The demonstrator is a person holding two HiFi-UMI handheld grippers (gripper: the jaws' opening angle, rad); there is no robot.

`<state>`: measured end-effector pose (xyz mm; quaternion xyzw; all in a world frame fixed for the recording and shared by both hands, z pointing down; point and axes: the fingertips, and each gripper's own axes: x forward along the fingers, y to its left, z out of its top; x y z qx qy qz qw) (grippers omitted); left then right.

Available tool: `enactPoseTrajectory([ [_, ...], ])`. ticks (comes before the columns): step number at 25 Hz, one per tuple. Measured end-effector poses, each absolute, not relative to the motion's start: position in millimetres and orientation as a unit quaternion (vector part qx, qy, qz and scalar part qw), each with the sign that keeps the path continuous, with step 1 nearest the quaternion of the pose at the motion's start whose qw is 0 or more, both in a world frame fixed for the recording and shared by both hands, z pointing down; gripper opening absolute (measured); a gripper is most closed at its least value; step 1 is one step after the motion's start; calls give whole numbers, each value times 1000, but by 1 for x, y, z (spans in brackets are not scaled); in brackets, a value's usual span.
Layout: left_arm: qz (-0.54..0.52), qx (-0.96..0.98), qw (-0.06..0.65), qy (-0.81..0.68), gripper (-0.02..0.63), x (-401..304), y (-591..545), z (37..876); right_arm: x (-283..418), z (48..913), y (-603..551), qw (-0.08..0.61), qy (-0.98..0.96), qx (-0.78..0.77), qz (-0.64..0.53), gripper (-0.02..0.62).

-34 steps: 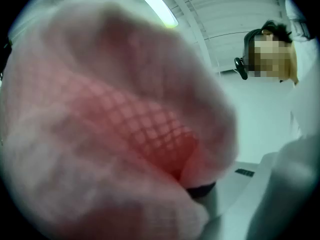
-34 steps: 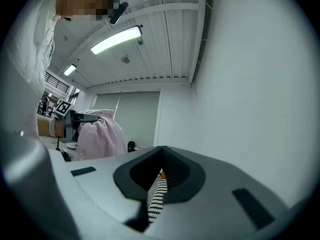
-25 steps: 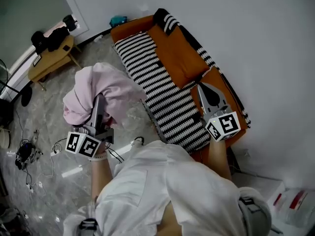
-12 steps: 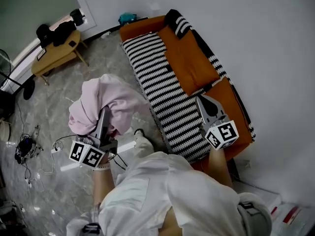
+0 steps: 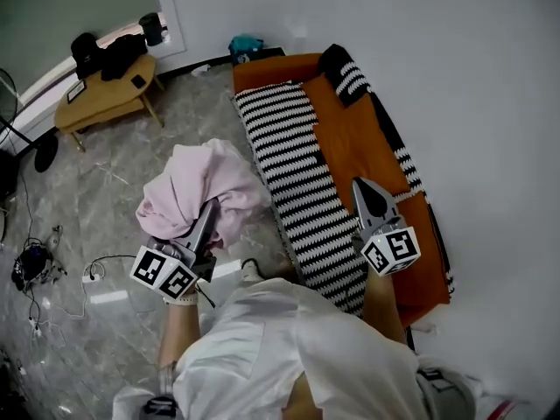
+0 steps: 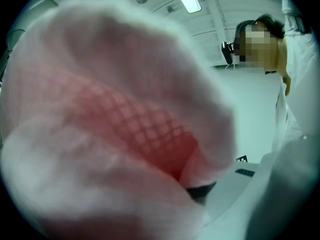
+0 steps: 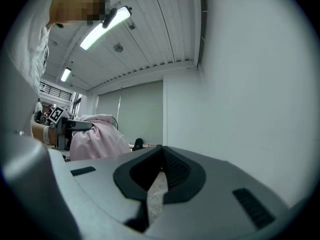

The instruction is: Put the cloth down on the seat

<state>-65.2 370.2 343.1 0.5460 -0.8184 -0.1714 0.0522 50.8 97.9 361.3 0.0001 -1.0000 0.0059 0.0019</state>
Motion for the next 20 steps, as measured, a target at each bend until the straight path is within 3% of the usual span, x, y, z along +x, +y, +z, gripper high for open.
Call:
enactPoseTrajectory([
  [10, -164, 568, 69, -804, 133, -161, 347, 361, -22, 387, 106, 39, -999, 8, 16, 11],
  [20, -139, 562, 125, -806, 133, -222, 250, 411, -73, 403, 19, 43, -998, 31, 32, 11],
])
